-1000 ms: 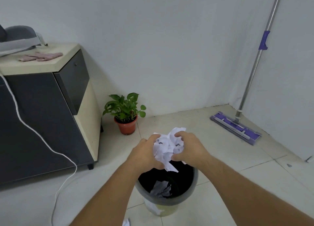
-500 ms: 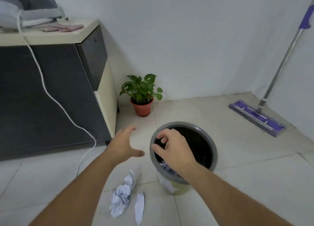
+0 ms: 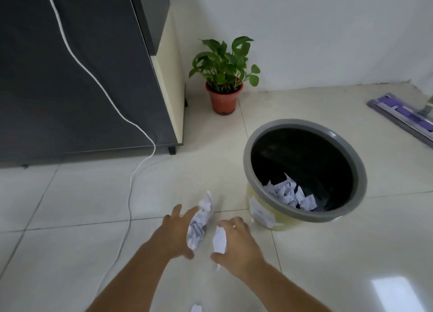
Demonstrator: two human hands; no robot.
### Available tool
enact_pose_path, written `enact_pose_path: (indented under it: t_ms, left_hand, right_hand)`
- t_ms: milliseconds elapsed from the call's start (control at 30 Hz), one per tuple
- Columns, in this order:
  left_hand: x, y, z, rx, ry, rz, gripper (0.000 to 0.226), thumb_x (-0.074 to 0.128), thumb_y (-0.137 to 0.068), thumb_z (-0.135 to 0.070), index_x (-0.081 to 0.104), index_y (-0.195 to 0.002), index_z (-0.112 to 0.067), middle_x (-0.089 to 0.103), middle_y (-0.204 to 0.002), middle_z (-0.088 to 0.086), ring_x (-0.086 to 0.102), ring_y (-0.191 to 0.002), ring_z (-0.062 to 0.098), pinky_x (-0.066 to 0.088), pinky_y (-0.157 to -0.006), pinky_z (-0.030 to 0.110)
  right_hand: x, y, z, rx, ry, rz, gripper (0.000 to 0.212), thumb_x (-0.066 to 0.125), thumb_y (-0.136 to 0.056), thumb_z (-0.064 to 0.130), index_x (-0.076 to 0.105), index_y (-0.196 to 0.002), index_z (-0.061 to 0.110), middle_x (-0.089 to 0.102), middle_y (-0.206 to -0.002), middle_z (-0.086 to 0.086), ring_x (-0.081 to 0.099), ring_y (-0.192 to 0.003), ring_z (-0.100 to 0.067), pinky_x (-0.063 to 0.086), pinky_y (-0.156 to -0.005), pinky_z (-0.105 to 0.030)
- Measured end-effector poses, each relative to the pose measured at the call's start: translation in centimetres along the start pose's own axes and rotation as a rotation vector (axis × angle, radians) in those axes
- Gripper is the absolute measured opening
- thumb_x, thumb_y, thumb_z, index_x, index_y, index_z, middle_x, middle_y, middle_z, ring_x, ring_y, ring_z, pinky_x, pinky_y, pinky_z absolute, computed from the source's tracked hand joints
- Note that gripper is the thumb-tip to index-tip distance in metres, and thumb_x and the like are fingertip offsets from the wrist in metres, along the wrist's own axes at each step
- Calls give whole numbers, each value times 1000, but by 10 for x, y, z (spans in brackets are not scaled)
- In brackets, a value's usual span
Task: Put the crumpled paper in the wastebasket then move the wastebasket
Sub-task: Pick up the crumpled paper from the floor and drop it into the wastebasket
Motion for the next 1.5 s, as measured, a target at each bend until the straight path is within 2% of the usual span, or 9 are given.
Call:
enact_pose_path:
  t_ms: [133, 300, 500, 600, 700, 867, 967, 1200, 1500]
  left_hand:
    - [21, -18, 3, 3, 7, 38, 130, 91, -57, -36, 0, -149, -46, -10, -161, 7, 30, -138, 39, 43, -103, 44]
    - [35, -42, -1, 4, -27, 49, 128, 88, -61, -34, -4, -148, -48, -12, -161, 9, 37, -134, 42, 47, -100, 47]
    - [64, -52, -8, 49, -5, 70, 105, 81, -65, -27, 18, -148, -39, 23, -142, 9, 61, -102, 32, 55, -86, 38]
    - [73, -50, -14, 74, 107, 20, 81, 75, -69, -24, 34, -139, -29, 31, -118, 5, 65, -78, 28, 53, -69, 29]
    - [82, -47, -20, 89, 178, 16, 70, 72, -70, -26, 39, -131, -27, 35, -104, 2, 58, -66, 22, 49, -65, 27]
    - [80, -43, -16, 72, 257, -25, 49, 68, -73, -30, 45, -116, -24, 39, -97, 0, 57, -68, 21, 45, -63, 26]
    - [64, -38, -9, 55, 294, -85, 49, 70, -72, -39, 46, -114, -27, 43, -97, 2, 63, -77, 24, 54, -70, 32]
    - [2, -24, -6, 26, 299, -203, 53, 73, -70, -36, 47, -115, -27, 44, -96, 0, 61, -75, 20, 48, -65, 27]
    - [-153, 16, -52, 43, 184, -470, 59, 73, -68, -47, 45, -116, -27, 51, -101, 1, 63, -84, 26, 51, -73, 36]
  right_hand:
    - [23, -20, -17, 52, 85, 47, 78, 78, -70, 40, 37, -136, 31, 31, -138, 1, 35, -130, -21, 47, -100, -33]
    - [41, -36, -31, 81, 130, 105, 87, 82, -69, 32, 31, -140, 31, 22, -143, -2, 35, -131, -23, 49, -98, -33]
    - [75, -41, -43, 106, 179, 240, 102, 86, -64, 25, 22, -144, 30, 22, -139, -7, 37, -124, -27, 47, -100, -35]
    - [86, -44, -43, 132, 193, 235, 88, 79, -75, 18, 25, -144, 23, 26, -142, -11, 47, -120, -26, 43, -104, -32]
    - [87, -48, -42, 149, 126, 198, 49, 61, -92, 14, 42, -137, 15, 46, -135, -11, 56, -117, -23, 44, -103, -30]
    - [72, -52, -42, 161, 53, 113, 24, 61, -90, 13, 66, -114, 10, 64, -117, -10, 62, -107, -23, 48, -95, -29]
    - [55, -54, -36, 139, 8, 48, 24, 65, -88, 17, 67, -111, 10, 63, -117, -9, 60, -109, -23, 46, -94, -28]
    - [6, -55, 14, 4, -52, -64, 28, 66, -85, 11, 66, -113, 12, 61, -119, -6, 61, -108, -21, 47, -90, -26]
    - [-122, -35, 90, -127, -75, -306, 24, 69, -85, 9, 66, -108, 14, 56, -108, -4, 57, -82, -18, 45, -75, -23]
Point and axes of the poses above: each hand's wrist, its own y-axis away from the middle knuckle, its own x-axis out of the palm, z = x × y, the point moved 10 cm from there along -y, towards the middle knuckle
